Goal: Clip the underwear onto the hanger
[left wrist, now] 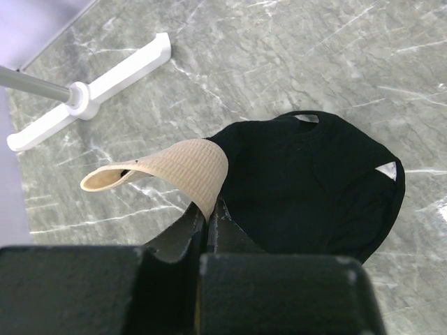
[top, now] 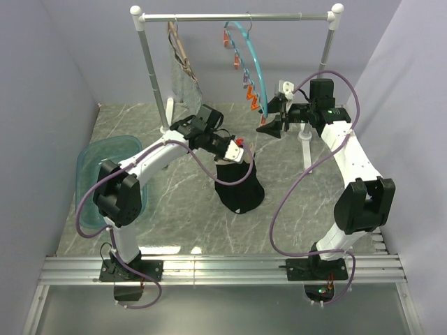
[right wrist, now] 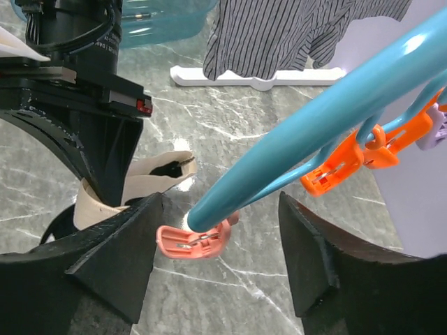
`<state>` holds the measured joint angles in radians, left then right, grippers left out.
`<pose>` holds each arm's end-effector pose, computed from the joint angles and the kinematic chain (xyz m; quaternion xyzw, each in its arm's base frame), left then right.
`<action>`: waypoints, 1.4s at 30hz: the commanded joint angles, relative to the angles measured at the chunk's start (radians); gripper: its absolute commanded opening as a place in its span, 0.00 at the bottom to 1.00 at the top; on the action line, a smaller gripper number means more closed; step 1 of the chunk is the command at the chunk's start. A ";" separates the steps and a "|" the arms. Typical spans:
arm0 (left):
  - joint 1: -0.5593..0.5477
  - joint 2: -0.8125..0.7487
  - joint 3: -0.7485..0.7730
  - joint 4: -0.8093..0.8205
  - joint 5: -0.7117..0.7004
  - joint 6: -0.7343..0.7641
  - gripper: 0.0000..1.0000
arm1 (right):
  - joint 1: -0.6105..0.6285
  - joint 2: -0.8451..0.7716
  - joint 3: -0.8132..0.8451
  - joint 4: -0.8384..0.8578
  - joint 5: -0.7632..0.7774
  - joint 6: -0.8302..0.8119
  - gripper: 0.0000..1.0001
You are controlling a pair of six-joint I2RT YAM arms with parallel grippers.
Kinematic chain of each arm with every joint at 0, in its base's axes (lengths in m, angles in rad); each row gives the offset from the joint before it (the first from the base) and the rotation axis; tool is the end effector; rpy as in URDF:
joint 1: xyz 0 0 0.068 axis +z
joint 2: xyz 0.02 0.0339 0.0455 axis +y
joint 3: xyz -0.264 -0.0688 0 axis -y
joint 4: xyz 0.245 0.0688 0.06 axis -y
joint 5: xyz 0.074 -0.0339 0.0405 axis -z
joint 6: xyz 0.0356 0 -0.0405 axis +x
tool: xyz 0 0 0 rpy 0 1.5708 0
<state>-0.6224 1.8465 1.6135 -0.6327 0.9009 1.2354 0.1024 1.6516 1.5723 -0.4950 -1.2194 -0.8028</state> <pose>0.3139 -0.2596 0.2962 0.7667 0.3854 -0.2958 0.4196 0.3574 0.0703 0.3702 -0.5610 0.5280 0.3381 0.5406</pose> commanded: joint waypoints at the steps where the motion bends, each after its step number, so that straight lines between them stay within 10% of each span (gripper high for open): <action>1: 0.003 0.003 0.054 0.008 0.038 0.010 0.00 | 0.006 -0.030 0.026 0.024 -0.014 -0.002 0.73; 17: 0.006 0.022 0.125 -0.021 0.041 0.059 0.00 | 0.005 -0.007 0.080 0.038 -0.029 0.152 0.00; 42: 0.018 0.154 0.279 0.050 -0.046 0.165 0.00 | 0.005 0.033 0.183 -0.183 -0.075 0.039 0.00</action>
<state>-0.6083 1.9850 1.8351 -0.6228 0.8482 1.3670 0.1024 1.6764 1.6924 -0.6250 -1.2697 -0.7143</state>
